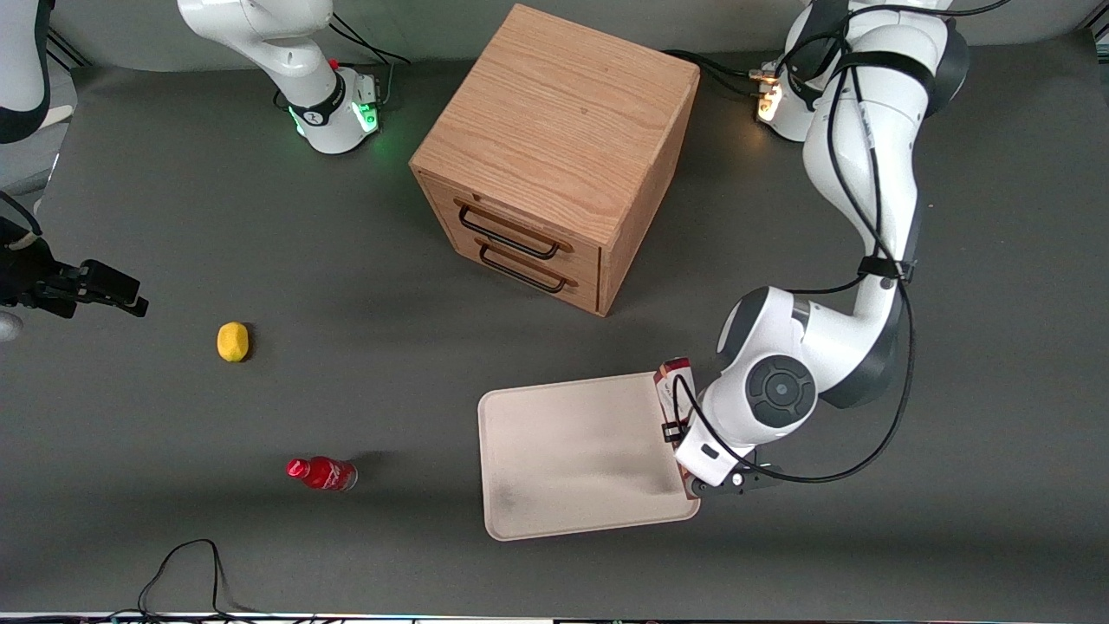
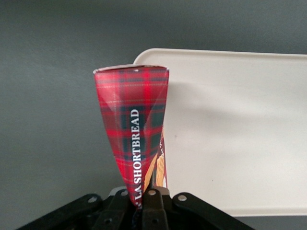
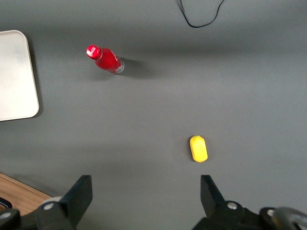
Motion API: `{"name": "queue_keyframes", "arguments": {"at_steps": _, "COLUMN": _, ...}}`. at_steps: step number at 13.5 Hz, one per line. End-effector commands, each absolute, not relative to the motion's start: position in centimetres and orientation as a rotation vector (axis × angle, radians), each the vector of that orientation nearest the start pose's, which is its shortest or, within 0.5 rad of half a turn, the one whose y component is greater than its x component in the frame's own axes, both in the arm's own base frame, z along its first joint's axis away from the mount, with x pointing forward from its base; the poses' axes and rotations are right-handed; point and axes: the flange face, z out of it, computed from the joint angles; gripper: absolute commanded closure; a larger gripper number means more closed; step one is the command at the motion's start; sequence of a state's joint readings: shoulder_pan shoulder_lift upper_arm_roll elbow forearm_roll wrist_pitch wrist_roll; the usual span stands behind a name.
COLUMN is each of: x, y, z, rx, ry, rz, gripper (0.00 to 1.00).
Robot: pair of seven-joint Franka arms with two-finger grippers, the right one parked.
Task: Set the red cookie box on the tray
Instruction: 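Lower the box onto the tray and open the left gripper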
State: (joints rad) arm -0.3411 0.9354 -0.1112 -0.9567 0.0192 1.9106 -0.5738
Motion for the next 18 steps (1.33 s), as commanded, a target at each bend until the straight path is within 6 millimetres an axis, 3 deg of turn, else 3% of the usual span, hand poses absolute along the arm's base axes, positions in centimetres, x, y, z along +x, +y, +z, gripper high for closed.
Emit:
{"name": "queue_keyframes", "arguments": {"at_steps": 1, "x": 72.2, "y": -32.6, "z": 29.9, "rx": -3.196, "ry": -0.336, "rz": -0.031, "gripper": 1.00}}
{"name": "queue_keyframes", "arguments": {"at_steps": 11, "x": 71.2, "y": -34.6, "z": 25.3, "rx": -3.164, "ry": -0.246, "rz": -0.054, "gripper": 1.00}}
{"name": "queue_keyframes", "arguments": {"at_steps": 12, "x": 71.2, "y": -34.7, "z": 25.2, "rx": -3.166, "ry": -0.241, "rz": -0.058, "gripper": 0.84}}
{"name": "queue_keyframes", "arguments": {"at_steps": 13, "x": 71.3, "y": -34.5, "z": 25.2, "rx": -3.166, "ry": -0.234, "rz": -0.059, "gripper": 0.77}}
{"name": "queue_keyframes", "arguments": {"at_steps": 14, "x": 71.3, "y": -34.4, "z": 25.2, "rx": -3.166, "ry": -0.231, "rz": -0.059, "gripper": 0.60}}
{"name": "queue_keyframes", "arguments": {"at_steps": 15, "x": 71.4, "y": -34.4, "z": 25.2, "rx": -3.167, "ry": -0.231, "rz": -0.061, "gripper": 0.09}}
{"name": "queue_keyframes", "arguments": {"at_steps": 16, "x": 71.4, "y": -34.4, "z": 25.2, "rx": -3.167, "ry": -0.229, "rz": -0.061, "gripper": 0.00}}
{"name": "queue_keyframes", "arguments": {"at_steps": 18, "x": 71.5, "y": -34.2, "z": 25.5, "rx": -3.165, "ry": -0.234, "rz": -0.057, "gripper": 0.00}}
